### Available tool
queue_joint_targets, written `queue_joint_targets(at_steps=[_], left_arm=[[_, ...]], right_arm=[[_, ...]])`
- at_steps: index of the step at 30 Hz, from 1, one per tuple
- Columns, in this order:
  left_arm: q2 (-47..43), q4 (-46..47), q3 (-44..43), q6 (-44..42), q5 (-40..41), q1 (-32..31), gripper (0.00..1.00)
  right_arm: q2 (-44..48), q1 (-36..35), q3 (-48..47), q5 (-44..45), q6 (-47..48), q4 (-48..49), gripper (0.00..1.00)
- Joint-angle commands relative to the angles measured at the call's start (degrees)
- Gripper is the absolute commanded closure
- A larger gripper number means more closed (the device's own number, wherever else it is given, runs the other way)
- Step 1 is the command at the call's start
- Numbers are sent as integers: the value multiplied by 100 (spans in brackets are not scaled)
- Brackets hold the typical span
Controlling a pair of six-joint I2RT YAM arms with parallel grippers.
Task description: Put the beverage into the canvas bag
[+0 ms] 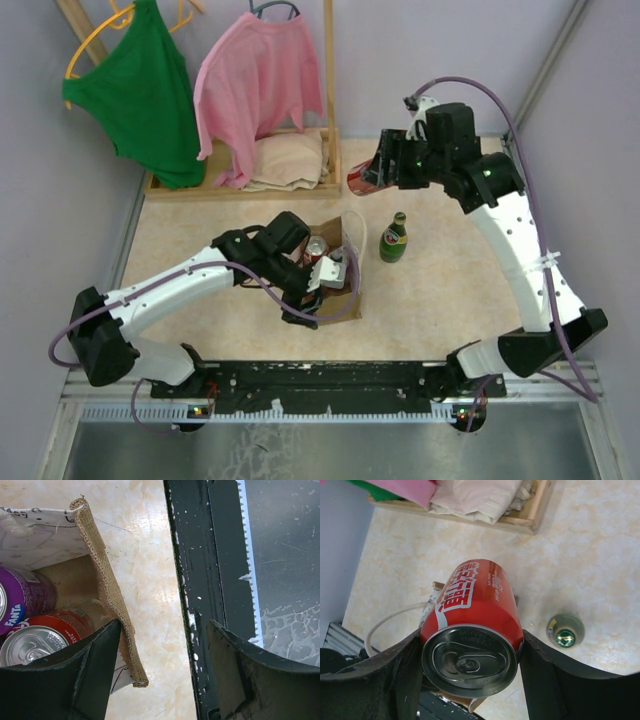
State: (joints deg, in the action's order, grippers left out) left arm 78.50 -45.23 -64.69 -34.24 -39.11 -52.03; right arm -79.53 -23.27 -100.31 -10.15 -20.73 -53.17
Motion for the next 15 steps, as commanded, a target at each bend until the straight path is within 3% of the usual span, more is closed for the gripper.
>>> queue_joint_targets(at_steps=[1, 15], left_arm=[[-141, -137, 48, -2, -169, -50, 25], [-282, -157, 184, -13, -142, -48, 25]], right_arm=[[-62, -586, -487, -197, 155, 729, 100], [-238, -1392, 105, -194, 43, 625, 100]])
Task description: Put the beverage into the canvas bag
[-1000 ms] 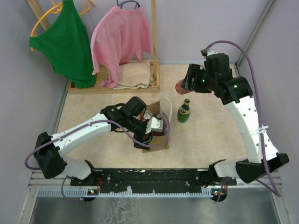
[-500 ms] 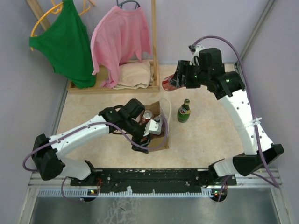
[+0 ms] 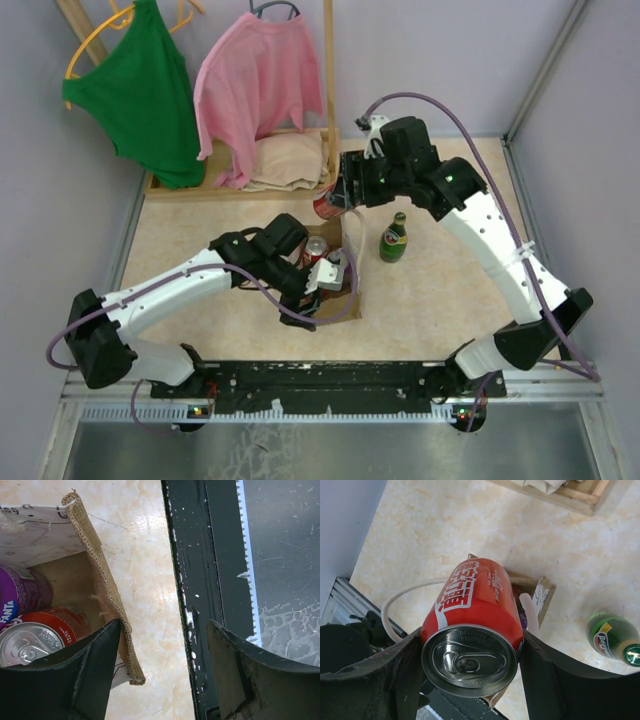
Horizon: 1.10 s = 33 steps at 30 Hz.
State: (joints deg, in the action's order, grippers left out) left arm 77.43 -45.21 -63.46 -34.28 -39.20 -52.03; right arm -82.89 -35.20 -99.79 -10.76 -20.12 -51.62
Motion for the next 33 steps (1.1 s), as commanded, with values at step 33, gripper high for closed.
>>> queue_joint_targets(at_steps=[33], left_arm=[[-381, 646, -359, 1163, -457, 855, 23]], right_arm=[[477, -1437, 1559, 640, -561, -419, 100]])
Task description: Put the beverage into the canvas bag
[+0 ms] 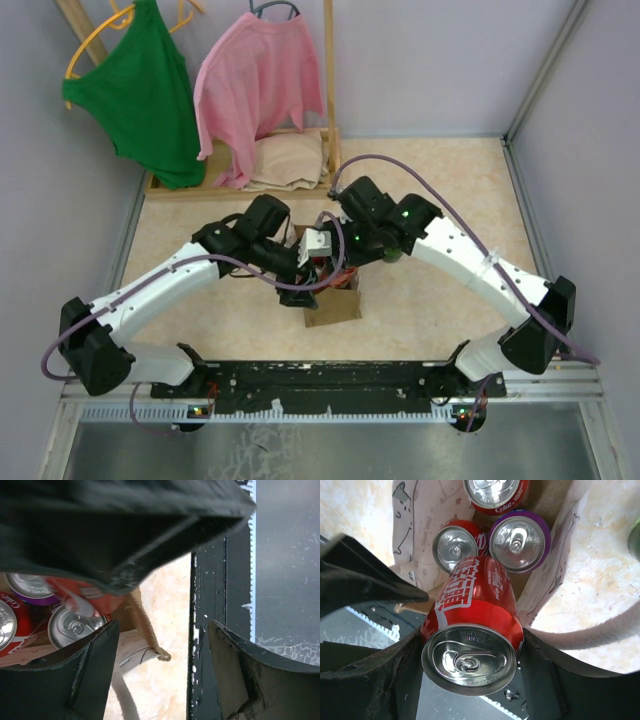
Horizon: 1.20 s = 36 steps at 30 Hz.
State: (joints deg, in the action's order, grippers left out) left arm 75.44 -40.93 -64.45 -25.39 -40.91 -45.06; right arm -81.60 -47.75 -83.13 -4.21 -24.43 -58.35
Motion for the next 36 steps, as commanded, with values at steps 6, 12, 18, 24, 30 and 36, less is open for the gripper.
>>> queue_joint_targets(at_steps=[6, 12, 18, 24, 30, 36], left_arm=[[-277, 438, -399, 661, -334, 535, 23], [-363, 785, -410, 1074, -542, 1142, 23], [-461, 942, -296, 1398, -832, 1885, 23], [-578, 1027, -113, 1502, -875, 2192, 22], [-585, 1186, 8, 1577, -880, 2239, 23], [-541, 1289, 85, 1587, -899, 2263, 23]], right_arm=[[360, -280, -92, 58, -164, 40, 100], [358, -322, -44, 146, -201, -48, 100], [315, -323, 44, 404, -256, -83, 100], [180, -325, 71, 569, -258, -200, 100], [20, -341, 27, 569, -174, -323, 100], [-109, -372, 96, 561, -149, -315, 100]])
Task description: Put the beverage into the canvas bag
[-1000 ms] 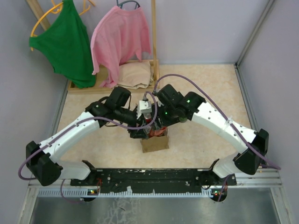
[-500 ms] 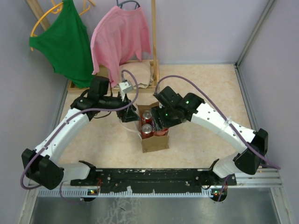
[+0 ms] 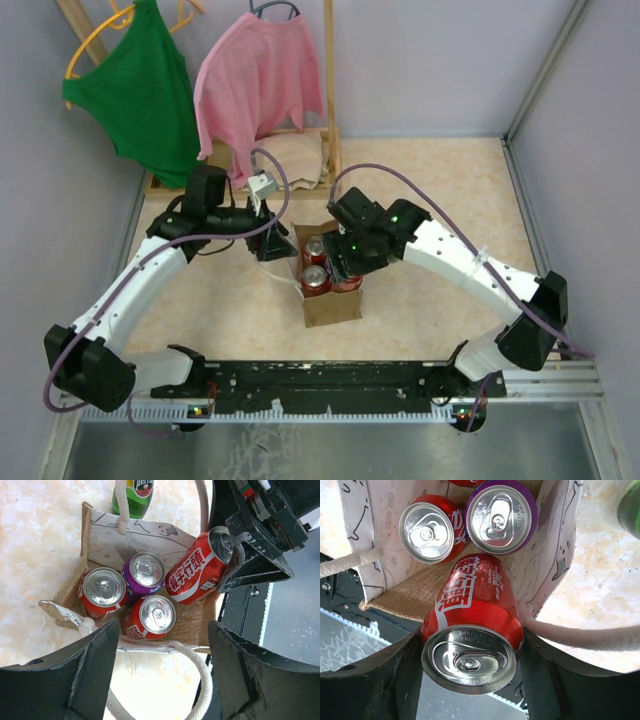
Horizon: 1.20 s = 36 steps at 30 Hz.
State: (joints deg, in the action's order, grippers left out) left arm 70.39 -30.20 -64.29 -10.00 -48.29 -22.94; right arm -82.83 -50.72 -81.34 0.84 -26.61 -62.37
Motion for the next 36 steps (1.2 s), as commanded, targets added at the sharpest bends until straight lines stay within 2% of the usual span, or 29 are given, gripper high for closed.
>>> queue_joint_targets(at_steps=[1, 19, 36], left_arm=[[-20, 214, 74, 43, -167, 47, 23], [-184, 339, 352, 2, -178, 80, 23], [-228, 401, 444, 10, -224, 126, 23]], right_arm=[[-14, -81, -83, 56, 65, 111, 100], [-728, -514, -464, 531, -50, -9, 100], [-627, -538, 742, 741, -193, 1144, 100]])
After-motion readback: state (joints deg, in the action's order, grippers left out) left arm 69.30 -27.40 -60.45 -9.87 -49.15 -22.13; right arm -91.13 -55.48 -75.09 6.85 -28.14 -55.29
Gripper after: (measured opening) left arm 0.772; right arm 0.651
